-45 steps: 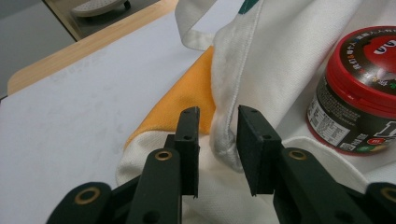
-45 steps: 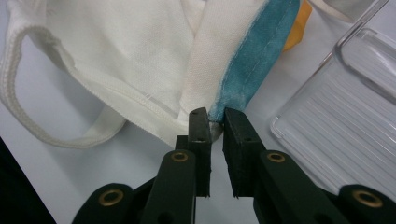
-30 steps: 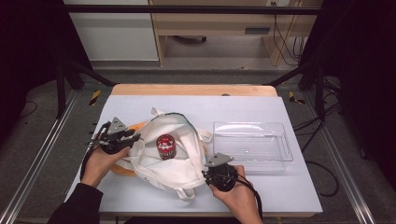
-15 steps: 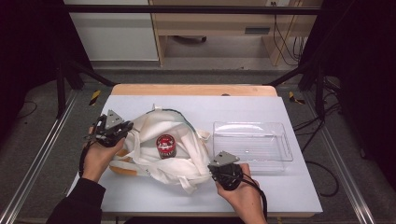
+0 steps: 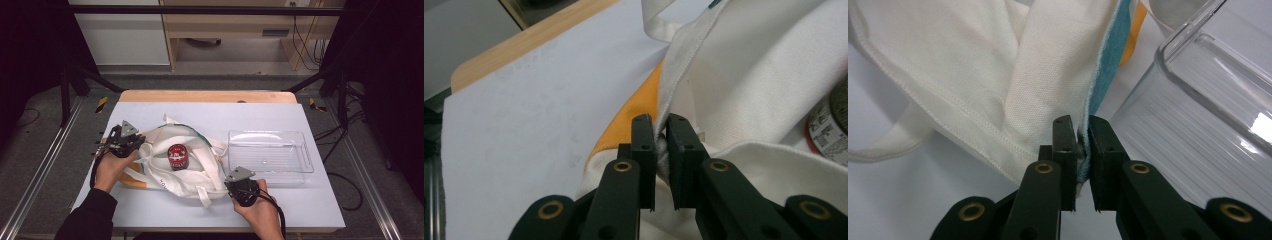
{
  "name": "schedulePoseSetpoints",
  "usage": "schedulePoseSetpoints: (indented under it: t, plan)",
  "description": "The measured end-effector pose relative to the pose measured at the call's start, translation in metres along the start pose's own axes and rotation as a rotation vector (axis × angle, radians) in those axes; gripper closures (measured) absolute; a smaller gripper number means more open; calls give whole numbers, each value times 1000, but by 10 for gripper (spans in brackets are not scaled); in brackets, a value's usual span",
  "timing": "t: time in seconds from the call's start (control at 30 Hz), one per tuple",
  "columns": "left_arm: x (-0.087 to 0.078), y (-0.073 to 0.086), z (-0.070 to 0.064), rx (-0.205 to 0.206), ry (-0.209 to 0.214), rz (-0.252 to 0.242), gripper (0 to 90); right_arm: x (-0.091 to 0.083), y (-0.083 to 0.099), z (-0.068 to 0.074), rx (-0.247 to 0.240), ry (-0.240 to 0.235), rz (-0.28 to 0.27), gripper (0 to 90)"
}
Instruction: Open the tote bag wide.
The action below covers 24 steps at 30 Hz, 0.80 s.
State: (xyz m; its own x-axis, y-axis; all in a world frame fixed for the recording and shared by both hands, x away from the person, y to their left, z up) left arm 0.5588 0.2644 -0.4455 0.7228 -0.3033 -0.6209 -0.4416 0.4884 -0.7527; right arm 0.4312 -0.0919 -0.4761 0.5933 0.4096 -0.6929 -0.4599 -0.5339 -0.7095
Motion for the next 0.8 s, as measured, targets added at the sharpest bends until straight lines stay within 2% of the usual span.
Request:
schedulePoseSetpoints:
  t: [0.23,0.47,0.63,0.8]
  plan:
    - [5,7,2,-17,13,8,829,4,3,-1,0,-5,6,836]
    - [8,10,5,-30,-19,9,829,5,5,-2,-5,-5,10,837]
    - [7,13,5,-37,2,-13,827,5,5,-1,-4,-3,10,835]
    - [2,11,4,-43,21,-46,817,1,4,0,-4,-5,-20,803]
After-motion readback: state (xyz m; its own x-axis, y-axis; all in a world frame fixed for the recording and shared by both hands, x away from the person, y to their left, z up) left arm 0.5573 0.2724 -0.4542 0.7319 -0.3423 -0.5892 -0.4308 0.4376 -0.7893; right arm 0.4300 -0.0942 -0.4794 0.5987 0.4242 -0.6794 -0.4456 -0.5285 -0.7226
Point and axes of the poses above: each handheld gripper's, and its own axes: x roughly forward along the jaws, y roughly out of its underside, z roughly to its left, the point moved 3 cm from there along x, roughly forward along the jaws, and after that the axes turned 2 degrees about -z, right-handed, at the moved point
